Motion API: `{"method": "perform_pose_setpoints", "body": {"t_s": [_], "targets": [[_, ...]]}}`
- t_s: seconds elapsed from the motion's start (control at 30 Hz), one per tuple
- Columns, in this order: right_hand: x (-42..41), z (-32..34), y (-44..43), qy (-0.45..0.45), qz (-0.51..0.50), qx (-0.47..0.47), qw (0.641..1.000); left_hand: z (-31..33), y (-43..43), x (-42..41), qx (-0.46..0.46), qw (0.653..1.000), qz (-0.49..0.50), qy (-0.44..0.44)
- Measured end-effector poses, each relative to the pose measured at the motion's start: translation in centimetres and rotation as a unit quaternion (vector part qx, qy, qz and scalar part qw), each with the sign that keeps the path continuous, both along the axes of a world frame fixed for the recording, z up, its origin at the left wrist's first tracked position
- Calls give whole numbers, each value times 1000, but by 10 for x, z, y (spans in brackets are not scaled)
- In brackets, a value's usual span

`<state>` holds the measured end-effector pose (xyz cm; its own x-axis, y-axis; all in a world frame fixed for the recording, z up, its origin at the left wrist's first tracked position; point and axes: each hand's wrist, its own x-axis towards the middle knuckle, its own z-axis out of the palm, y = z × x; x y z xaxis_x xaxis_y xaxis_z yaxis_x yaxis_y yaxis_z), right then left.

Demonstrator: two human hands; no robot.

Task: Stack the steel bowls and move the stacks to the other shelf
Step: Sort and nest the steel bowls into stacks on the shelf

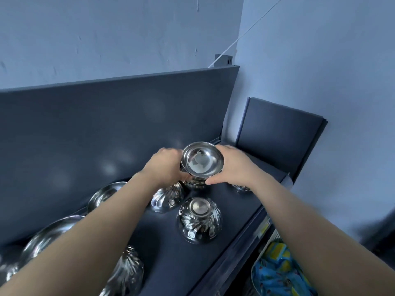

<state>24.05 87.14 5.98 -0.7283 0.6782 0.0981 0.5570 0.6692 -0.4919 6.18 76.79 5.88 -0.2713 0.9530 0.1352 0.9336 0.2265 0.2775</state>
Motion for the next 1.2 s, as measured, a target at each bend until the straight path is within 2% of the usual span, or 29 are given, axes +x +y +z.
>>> {"method": "perform_pose_setpoints", "body": {"t_s": [0.37,0.53,0.63,0.77,0.97,1.07,1.2], "targets": [[-16,-16,8,-63,-7,-4,998,-20,6,-11,-34,998,1,-61],[4,-10,-8,-68,-5,53,996,-13,-16,-1,-14,997,4,74],[22,-7,-24,-75,-7,100,992,-8,-35,11,11,994,-16,107],[43,-17,-47,-107,7,81,991,-12,-59,29,-22,995,-46,89],[54,-46,-74,-176,31,8,984,-46,-70,44,-143,988,-58,29],[50,-59,-78,-179,23,-12,984,-62,-69,46,-152,987,-55,-19],[49,-67,-79,-146,11,-23,989,-70,-69,46,-132,989,-47,-42]]}}
